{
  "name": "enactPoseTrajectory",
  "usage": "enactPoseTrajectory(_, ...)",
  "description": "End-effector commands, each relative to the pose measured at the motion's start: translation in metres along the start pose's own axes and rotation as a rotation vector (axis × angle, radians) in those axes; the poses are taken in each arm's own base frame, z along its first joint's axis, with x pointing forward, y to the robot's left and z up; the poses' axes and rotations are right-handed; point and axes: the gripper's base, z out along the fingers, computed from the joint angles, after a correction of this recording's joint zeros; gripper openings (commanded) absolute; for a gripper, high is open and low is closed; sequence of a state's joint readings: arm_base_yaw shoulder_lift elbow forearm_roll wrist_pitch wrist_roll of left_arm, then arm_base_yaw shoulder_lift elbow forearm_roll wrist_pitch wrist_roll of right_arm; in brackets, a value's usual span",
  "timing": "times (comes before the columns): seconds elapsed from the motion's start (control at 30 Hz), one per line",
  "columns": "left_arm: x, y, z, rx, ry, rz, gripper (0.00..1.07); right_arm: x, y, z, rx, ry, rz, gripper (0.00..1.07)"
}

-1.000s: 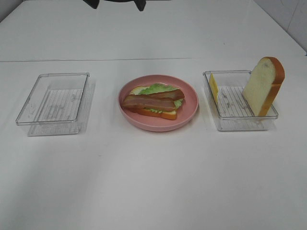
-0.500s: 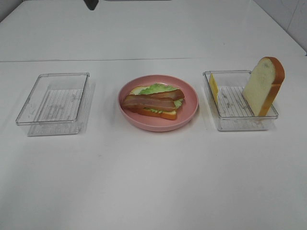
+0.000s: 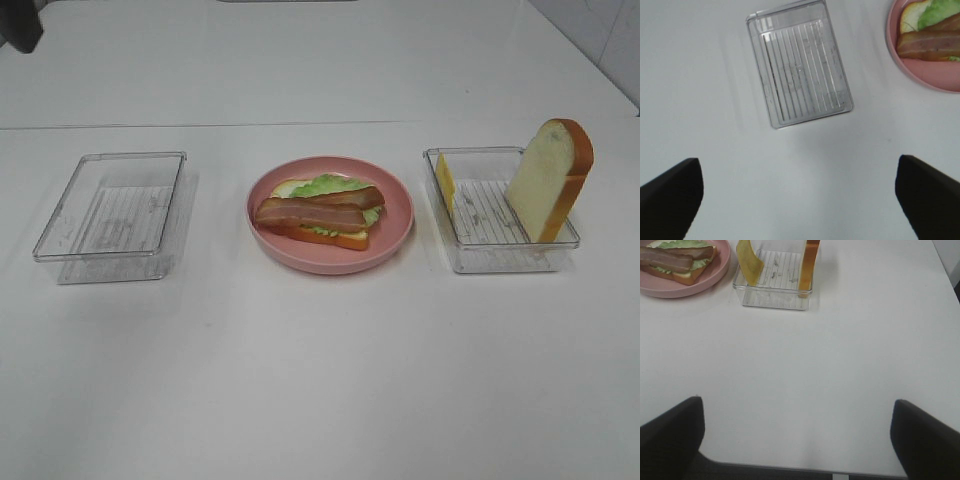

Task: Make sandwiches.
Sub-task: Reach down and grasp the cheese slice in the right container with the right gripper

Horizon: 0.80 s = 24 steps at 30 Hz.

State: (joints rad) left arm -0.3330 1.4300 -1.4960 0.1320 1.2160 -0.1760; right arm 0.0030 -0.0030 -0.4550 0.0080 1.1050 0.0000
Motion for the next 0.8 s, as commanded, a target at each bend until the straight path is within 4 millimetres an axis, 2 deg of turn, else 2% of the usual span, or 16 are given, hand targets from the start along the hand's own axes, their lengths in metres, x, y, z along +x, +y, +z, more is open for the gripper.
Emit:
enactPoseTrajectory(0.03,0.040,0.009,-0.014,-0.028,0.102,-0.039,0.97,0.003,0.000,-0.004,0.004,-0.038,0.002,0.99)
enactPoseTrajectory(0.1,0.047,0.011,-0.019,-0.027,0.095,-0.046,0.97,0.003,0.000,-0.004,0.004,-0.038,0.002,0.99)
enactPoseTrajectory(0.17,0.079,0.016,-0.031,-0.027,0.086,-0.079,0.97,0.003,0.000,-0.004,0.004,-0.038,0.002,0.99)
enactPoseTrajectory(0.27,0.087,0.017,-0.032,-0.028,0.088,-0.085,0.97,0.003,0.000,-0.004,0.004,-0.038,0.002,0.99)
enactPoseTrajectory(0.3,0.105,0.020,-0.041,-0.021,0.067,-0.095,0.97,0.003,0.000,-0.004,0.004,-0.038,0.002,0.99)
enactPoseTrajectory(0.33,0.114,0.022,-0.044,-0.020,0.059,-0.101,0.97,0.003,0.000,-0.004,0.004,-0.038,0.002,0.99)
enactPoseTrajectory(0.37,0.114,0.022,-0.044,-0.020,0.059,-0.101,0.97,0.003,0.000,-0.004,0.004,-0.038,0.002,0.99)
enactPoseTrajectory(0.43,0.142,0.027,-0.054,-0.014,0.021,-0.128,0.97,0.003,0.000,-0.004,0.004,-0.038,0.002,0.99)
enactPoseTrajectory(0.47,0.142,0.027,-0.054,-0.014,0.021,-0.128,0.97,0.003,0.000,-0.004,0.004,-0.038,0.002,0.99)
enactPoseTrajectory(0.53,0.180,0.032,-0.065,0.001,-0.041,-0.140,0.97,0.003,0.000,-0.004,0.004,-0.038,0.002,0.99)
enactPoseTrajectory(0.57,0.180,0.032,-0.065,0.001,-0.041,-0.140,0.97,0.003,0.000,-0.004,0.004,-0.038,0.002,0.99)
enactPoseTrajectory(0.6,0.190,0.034,-0.068,0.006,-0.065,-0.143,0.97,0.003,0.000,-0.004,0.004,-0.038,0.002,0.99)
enactPoseTrajectory(0.63,0.210,0.038,-0.076,0.018,-0.125,-0.151,0.97,0.003,0.000,-0.004,0.004,-0.038,0.002,0.99)
enactPoseTrajectory(0.73,0.220,0.039,-0.079,0.022,-0.153,-0.153,0.97,0.003,0.000,-0.004,0.004,-0.038,0.002,0.99)
enactPoseTrajectory(0.8,0.252,0.044,-0.085,0.038,-0.253,-0.157,0.97,0.003,0.000,-0.004,0.004,-0.038,0.002,0.99)
